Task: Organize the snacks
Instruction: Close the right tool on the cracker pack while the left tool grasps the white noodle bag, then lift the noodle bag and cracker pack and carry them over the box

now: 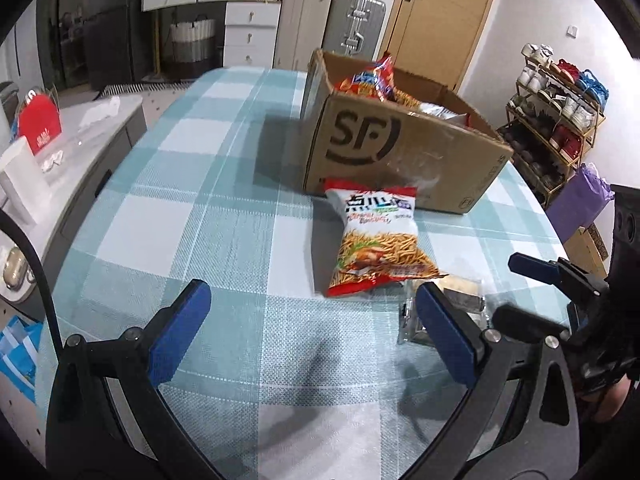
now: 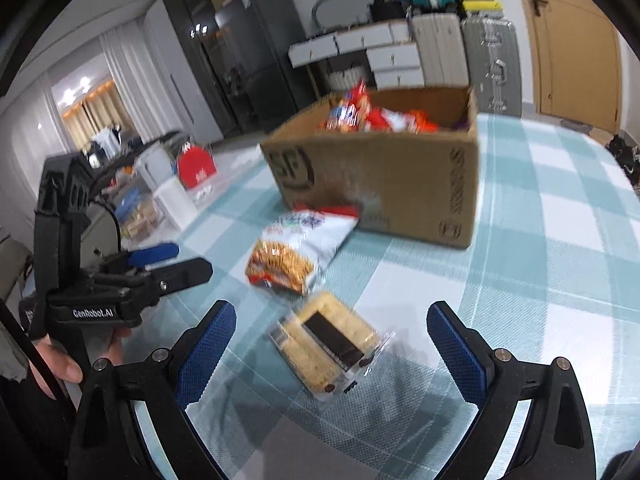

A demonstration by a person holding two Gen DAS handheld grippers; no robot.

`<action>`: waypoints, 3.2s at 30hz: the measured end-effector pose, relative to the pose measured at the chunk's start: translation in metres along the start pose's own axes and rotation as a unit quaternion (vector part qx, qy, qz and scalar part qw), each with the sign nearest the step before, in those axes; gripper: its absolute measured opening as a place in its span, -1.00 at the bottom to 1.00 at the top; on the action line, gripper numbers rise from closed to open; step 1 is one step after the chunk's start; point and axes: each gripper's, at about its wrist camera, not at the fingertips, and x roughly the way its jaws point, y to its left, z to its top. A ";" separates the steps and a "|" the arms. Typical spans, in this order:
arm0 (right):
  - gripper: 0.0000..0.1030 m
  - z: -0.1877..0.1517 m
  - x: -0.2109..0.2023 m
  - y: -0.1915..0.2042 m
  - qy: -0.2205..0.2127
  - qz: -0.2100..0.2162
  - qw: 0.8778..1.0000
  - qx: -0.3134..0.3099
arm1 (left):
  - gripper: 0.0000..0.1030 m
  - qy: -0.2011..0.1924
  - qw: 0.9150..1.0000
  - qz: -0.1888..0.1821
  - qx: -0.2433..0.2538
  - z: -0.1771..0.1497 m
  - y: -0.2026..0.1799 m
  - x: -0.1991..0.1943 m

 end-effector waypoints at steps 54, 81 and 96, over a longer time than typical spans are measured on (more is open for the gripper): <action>0.18 -0.008 0.039 0.007 0.049 0.010 0.995 -0.082 | 0.74 0.125 0.982 -0.089 -0.112 0.070 -0.012 0.102; 0.18 -0.025 0.000 -0.014 0.000 0.014 1.000 -0.017 | -0.18 -0.088 0.992 -0.014 0.084 0.025 -0.075 -0.024; 0.18 0.022 -0.059 0.009 -0.079 0.041 0.996 0.008 | -0.18 -0.150 0.985 -0.029 0.085 0.023 -0.059 -0.132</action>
